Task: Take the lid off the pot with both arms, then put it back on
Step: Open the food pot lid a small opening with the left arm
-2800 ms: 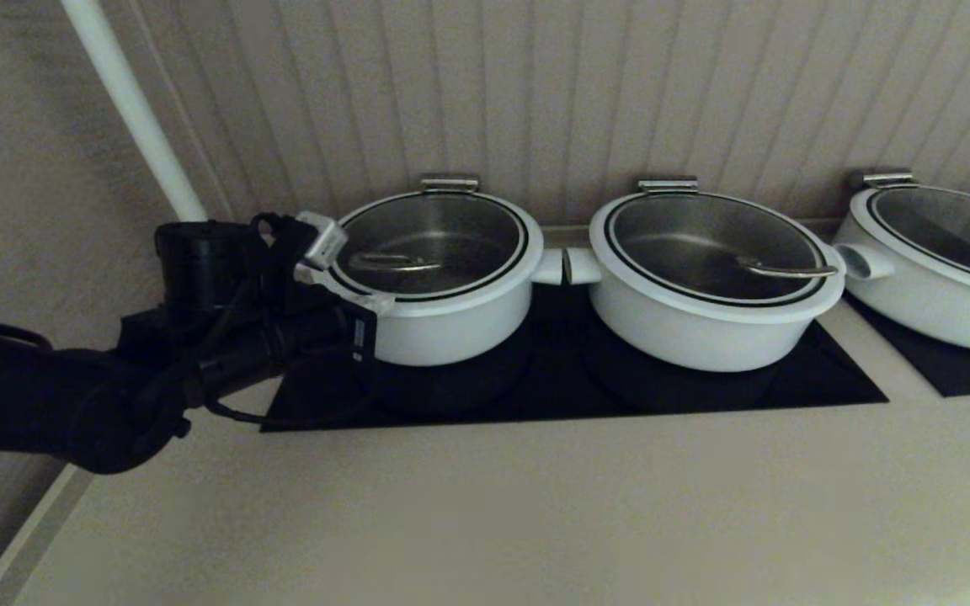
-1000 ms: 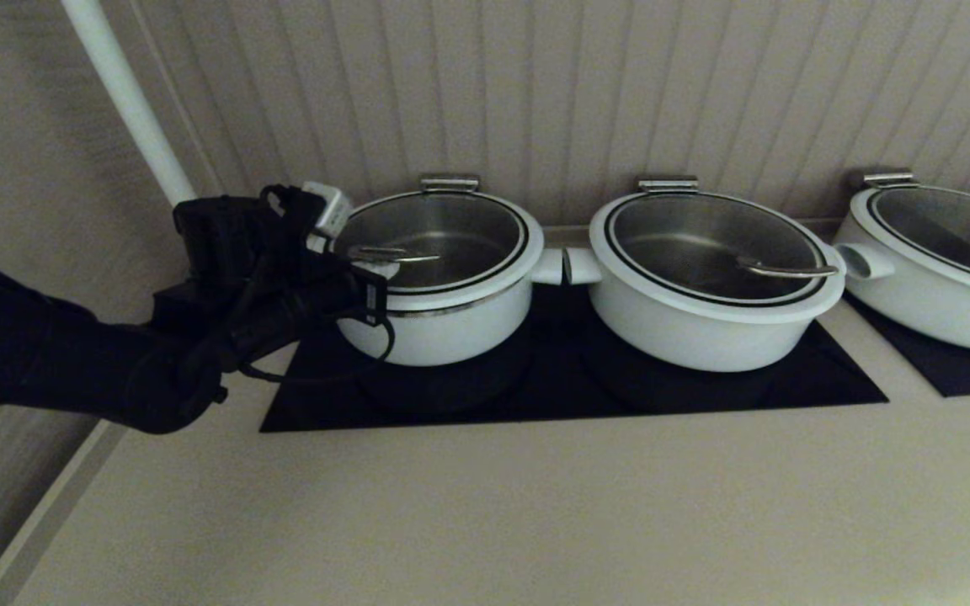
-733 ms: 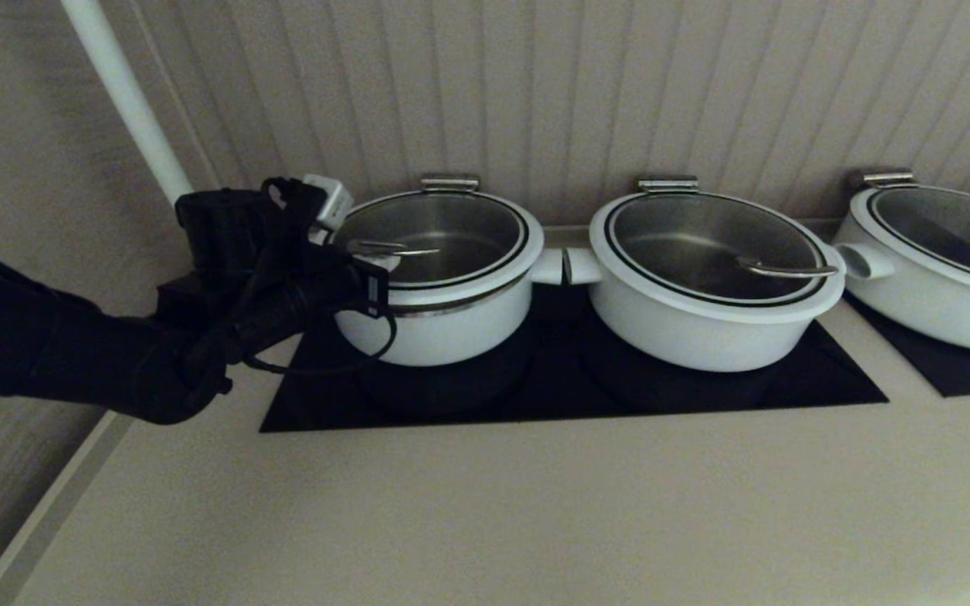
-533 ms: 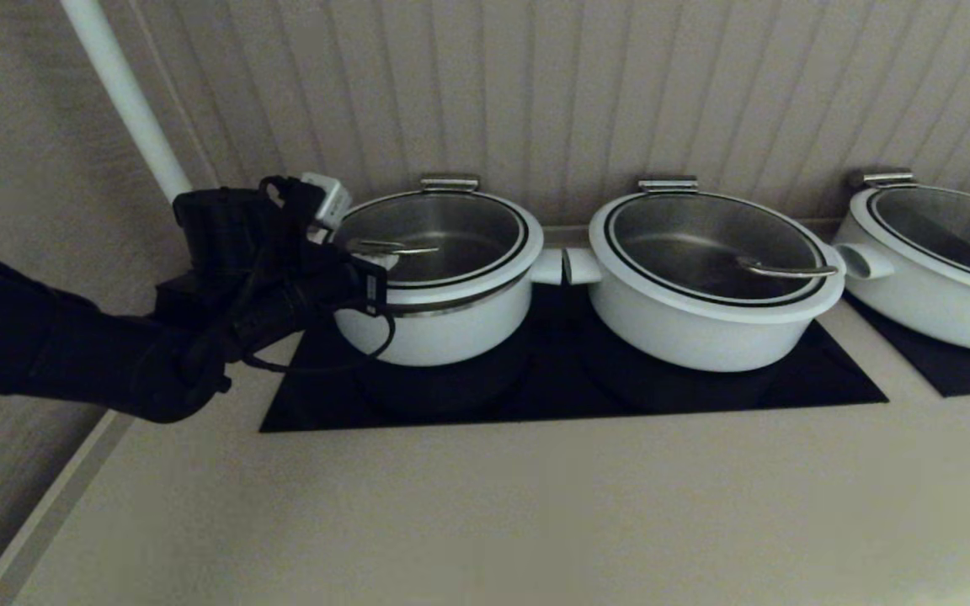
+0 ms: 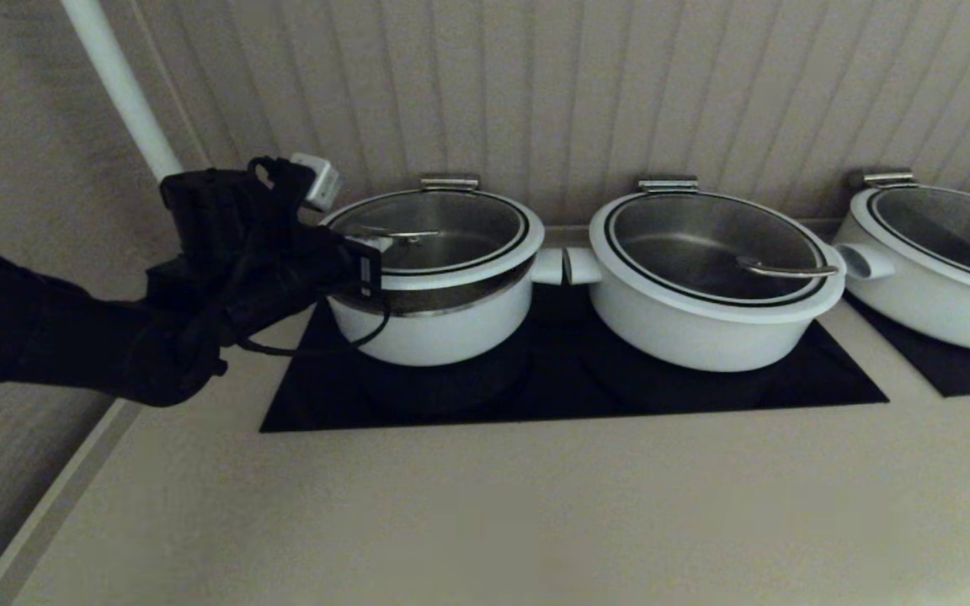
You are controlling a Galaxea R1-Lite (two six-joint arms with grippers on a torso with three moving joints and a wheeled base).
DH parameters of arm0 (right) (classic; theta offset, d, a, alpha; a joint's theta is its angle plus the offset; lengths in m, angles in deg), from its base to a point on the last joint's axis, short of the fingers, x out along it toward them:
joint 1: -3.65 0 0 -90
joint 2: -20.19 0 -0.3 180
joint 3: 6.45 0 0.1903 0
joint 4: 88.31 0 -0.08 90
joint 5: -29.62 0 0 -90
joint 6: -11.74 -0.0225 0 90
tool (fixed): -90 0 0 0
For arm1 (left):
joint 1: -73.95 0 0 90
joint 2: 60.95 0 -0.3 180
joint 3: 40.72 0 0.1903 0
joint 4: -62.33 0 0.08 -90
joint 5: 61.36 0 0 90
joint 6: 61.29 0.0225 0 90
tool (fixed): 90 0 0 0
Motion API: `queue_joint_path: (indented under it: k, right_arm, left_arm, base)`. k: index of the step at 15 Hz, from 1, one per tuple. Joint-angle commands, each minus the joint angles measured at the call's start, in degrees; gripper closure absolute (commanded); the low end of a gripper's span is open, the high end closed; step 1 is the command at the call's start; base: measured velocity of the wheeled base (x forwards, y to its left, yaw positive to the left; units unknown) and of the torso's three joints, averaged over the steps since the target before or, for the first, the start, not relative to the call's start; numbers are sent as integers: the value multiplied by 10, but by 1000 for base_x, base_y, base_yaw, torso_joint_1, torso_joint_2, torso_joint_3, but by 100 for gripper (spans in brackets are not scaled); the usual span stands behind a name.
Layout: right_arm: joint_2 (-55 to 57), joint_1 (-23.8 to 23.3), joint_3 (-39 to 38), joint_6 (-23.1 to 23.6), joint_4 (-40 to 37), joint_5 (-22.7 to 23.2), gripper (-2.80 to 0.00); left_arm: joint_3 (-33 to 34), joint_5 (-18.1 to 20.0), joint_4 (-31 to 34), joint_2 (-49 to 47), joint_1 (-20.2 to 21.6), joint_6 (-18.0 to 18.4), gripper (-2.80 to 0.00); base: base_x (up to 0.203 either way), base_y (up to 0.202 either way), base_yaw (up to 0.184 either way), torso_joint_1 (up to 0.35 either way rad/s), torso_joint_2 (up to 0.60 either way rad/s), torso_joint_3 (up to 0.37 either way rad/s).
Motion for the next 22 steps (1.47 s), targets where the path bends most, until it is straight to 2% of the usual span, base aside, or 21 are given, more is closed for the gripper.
queue_joint_path:
  k: [1, 22]
  right_arm:
    - [1, 0, 0, 0, 0, 0, 0]
    - [1, 0, 0, 0, 0, 0, 0]
  left_arm:
    - [-8, 1, -2, 0, 0, 0, 0]
    - [-39, 1, -4, -4, 5, 0, 0]
  base:
    - [0, 0, 0, 0, 0, 0]
    - [0, 0, 0, 0, 0, 0]
